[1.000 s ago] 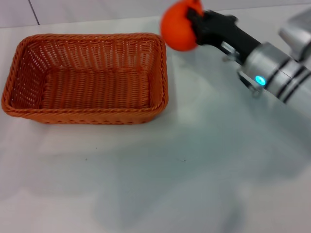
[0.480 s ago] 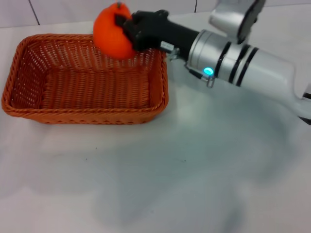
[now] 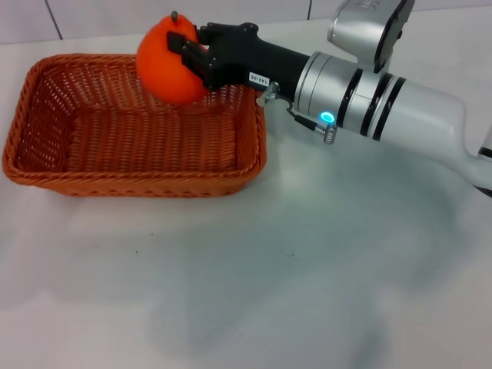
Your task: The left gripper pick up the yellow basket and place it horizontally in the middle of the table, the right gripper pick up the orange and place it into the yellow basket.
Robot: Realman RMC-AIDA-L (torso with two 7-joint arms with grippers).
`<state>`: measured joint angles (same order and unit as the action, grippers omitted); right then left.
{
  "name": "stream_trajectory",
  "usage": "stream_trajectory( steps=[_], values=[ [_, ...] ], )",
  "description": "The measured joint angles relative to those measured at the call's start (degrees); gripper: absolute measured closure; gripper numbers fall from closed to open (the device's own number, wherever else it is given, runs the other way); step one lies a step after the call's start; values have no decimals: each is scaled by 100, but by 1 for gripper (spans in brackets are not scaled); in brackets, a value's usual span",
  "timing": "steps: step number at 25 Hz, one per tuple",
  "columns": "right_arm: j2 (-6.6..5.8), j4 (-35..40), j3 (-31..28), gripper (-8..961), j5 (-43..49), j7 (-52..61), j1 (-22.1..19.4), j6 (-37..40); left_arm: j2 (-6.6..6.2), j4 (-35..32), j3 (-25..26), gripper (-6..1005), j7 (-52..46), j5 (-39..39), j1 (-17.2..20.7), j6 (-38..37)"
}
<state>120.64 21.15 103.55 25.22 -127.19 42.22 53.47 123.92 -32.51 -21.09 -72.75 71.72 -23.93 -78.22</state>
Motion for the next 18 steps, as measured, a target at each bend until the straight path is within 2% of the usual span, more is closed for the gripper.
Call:
stream_trajectory(
  steps=[11, 18],
  values=[
    [3, 12, -30, 434, -122, -14, -52, 20, -9, -13, 44, 121, 95, -62, 2, 155],
    [3, 12, -56, 283, -282, -45, -102, 28, -17, -67, 113, 122, 272, -71, 23, 476]
  ],
)
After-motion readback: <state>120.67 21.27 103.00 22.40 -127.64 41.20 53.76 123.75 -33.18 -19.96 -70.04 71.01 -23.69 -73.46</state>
